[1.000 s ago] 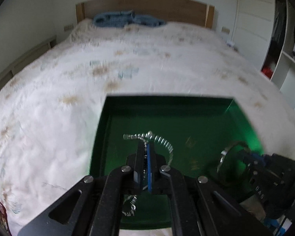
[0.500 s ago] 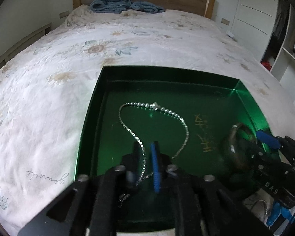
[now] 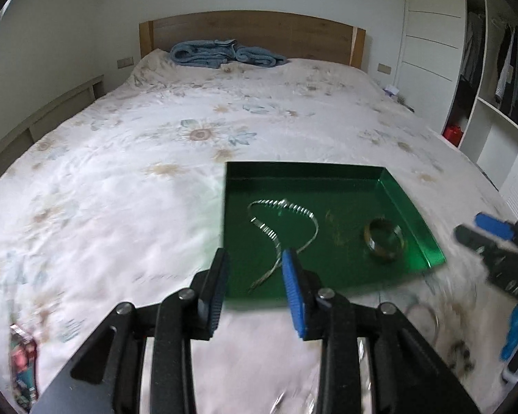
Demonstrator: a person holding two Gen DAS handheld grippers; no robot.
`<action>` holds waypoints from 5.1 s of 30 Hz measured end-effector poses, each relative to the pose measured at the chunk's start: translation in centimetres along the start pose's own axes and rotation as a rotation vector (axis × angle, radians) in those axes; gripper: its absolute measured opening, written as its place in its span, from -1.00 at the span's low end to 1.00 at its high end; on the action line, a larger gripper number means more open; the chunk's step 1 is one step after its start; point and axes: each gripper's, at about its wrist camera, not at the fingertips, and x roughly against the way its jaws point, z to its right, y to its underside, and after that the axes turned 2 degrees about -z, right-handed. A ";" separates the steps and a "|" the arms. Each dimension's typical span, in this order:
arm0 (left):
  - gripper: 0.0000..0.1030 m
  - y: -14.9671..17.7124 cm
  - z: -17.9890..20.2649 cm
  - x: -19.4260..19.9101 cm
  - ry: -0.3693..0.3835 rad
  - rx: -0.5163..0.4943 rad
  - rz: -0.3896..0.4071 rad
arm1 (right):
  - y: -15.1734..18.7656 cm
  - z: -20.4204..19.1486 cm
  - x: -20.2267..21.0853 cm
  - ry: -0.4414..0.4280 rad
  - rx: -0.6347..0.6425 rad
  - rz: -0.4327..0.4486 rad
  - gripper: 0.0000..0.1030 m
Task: Organize jewelry
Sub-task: 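Open both tools over the tray and move back to the jewelry, then grasp the bead bracelet with the right tool while the left tool grasps the amber bangle, then carry bead bracelet to tray with right tool while left tool carries amber bangle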
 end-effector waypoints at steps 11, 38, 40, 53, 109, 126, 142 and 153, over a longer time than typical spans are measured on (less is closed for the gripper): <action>-0.36 8.7 -3.8 10.1 -0.015 -0.014 0.002 | 7.7 4.5 12.8 0.016 -0.027 0.092 0.18; -0.20 18.4 -4.3 6.1 0.039 0.056 -0.178 | 16.7 3.0 7.4 -0.111 -0.031 -0.092 0.66; -0.20 18.6 -4.3 5.5 0.044 0.057 -0.193 | 16.8 2.7 6.5 -0.114 -0.026 -0.112 0.67; -0.20 19.7 -3.8 3.0 0.053 0.039 -0.242 | 17.6 2.6 1.7 -0.097 -0.024 -0.214 0.67; -0.82 19.4 -3.3 6.9 0.097 0.071 -0.109 | 17.5 2.6 4.8 -0.151 -0.111 -0.111 -0.78; -0.82 9.7 -1.9 6.7 0.096 0.058 0.012 | 8.0 2.7 5.3 -0.160 -0.061 0.045 -0.78; -0.82 -1.2 0.3 -5.8 -0.004 0.119 -0.023 | -0.7 -3.5 -5.3 -0.262 -0.026 0.031 -0.78; -0.82 -0.9 -0.5 -12.6 -0.055 0.127 -0.124 | 0.4 -5.2 -12.9 -0.293 -0.042 -0.104 -0.78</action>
